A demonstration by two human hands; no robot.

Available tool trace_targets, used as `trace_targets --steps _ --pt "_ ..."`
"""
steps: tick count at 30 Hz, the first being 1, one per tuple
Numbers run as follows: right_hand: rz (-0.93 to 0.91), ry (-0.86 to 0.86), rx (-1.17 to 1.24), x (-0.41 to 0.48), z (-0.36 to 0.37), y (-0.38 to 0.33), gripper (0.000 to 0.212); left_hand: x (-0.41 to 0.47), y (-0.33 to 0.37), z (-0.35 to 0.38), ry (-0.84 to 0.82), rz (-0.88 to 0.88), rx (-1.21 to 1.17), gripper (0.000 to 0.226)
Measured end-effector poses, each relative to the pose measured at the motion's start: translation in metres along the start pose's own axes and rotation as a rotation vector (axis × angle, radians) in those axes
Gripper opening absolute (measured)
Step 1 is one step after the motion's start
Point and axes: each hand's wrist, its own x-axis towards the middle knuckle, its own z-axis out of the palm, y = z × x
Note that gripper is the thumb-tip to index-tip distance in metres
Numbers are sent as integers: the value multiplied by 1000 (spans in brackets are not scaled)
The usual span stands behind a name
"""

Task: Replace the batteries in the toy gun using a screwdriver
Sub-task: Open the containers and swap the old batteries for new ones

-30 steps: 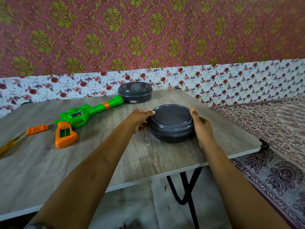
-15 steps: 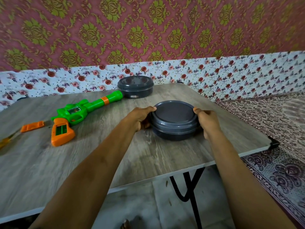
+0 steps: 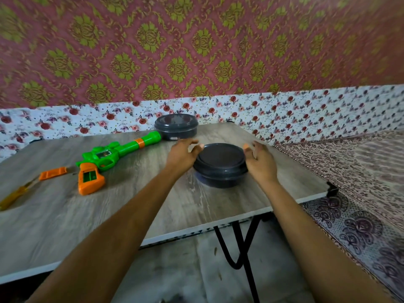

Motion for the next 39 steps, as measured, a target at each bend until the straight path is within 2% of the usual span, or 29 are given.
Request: trace_targets --steps 2,4,6,9,18,22,29,36,39 --pt "-185 -74 34 -13 -11 -1 44 -14 7 -13 -139 166 78 29" --pt "-255 -272 -3 -21 -17 -1 48 -27 11 -18 -281 239 193 31" --pt "-289 -391 -140 -19 -14 -1 54 -31 12 -15 -275 262 249 32" --pt "-319 -356 -261 -5 -5 -2 53 -23 15 -5 -218 228 272 31" --pt "-253 -303 -285 72 37 17 49 53 6 36 -152 181 363 32" --pt "-196 -294 -301 119 56 22 48 104 6 54 -205 198 459 32" --pt "-151 -320 -315 194 94 29 40 180 -12 74 -394 183 412 49" --pt "-147 -300 -265 251 124 45 46 241 -26 98 -445 193 411 63" --pt "-136 -308 -246 260 131 47 49 254 -28 104 -447 191 404 62"
